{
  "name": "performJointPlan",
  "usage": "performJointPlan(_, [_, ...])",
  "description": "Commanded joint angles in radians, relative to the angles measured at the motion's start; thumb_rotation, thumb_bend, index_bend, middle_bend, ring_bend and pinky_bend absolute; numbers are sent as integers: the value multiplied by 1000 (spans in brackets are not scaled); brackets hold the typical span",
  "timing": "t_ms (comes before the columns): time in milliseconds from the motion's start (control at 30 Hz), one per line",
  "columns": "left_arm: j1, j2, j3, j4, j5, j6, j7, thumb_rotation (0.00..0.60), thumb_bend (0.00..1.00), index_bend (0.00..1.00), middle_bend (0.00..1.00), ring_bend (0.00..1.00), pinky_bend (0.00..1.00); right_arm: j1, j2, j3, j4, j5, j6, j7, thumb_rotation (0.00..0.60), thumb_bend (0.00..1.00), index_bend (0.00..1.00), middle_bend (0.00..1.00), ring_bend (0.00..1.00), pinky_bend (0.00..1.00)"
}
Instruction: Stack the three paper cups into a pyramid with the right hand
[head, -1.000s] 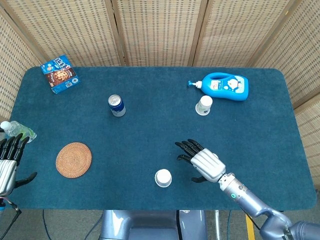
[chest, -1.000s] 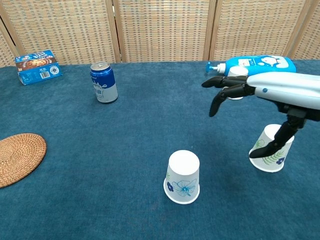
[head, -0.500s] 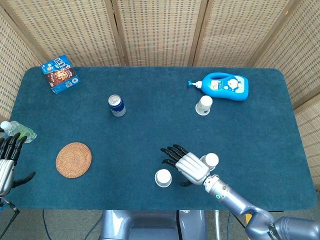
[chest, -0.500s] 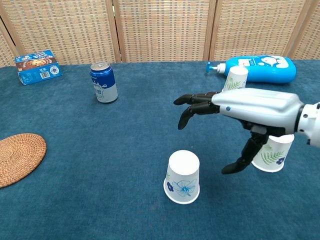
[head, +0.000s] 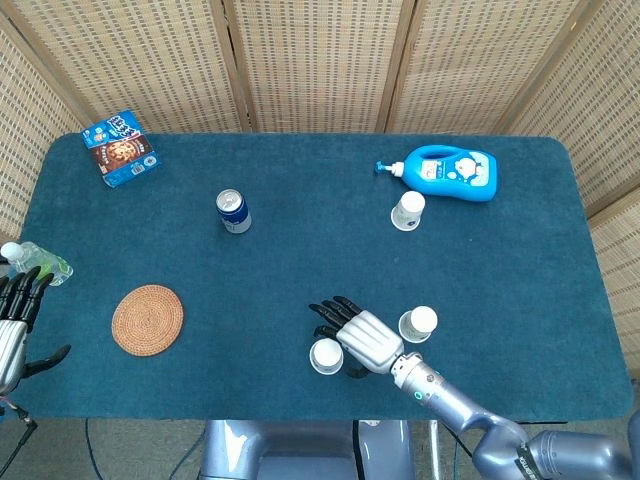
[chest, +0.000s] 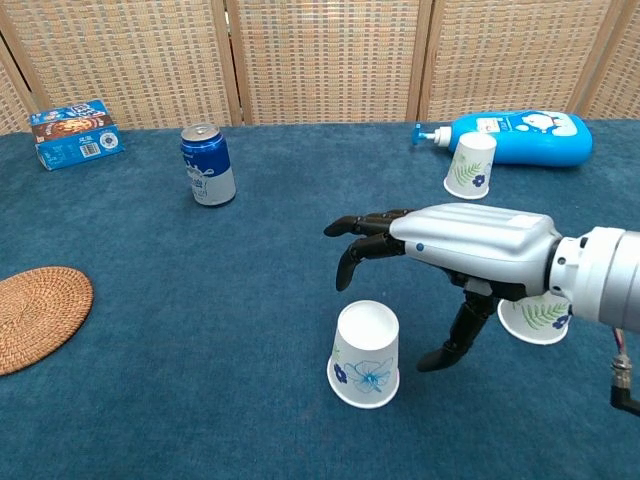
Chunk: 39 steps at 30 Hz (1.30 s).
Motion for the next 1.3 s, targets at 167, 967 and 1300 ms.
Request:
performJointPlan(167, [-1, -1, 0, 1, -2, -3, 0, 600, 184, 0, 0, 0, 0, 5, -24, -9, 26, 8, 3, 11, 600, 127, 329, 0, 0, 81])
performJointPlan(967, [-1, 1, -1, 1, 1, 1, -4, 600, 185, 0, 0, 0, 0, 7, -26, 0, 19, 22, 55, -13, 600, 118, 571, 0, 0, 90])
performJointPlan(1300, [0, 0, 1, 0, 5, 3, -2, 600, 185, 0, 0, 0, 0, 6, 11, 60, 12, 143, 69, -108, 600, 118, 572, 0, 0, 89])
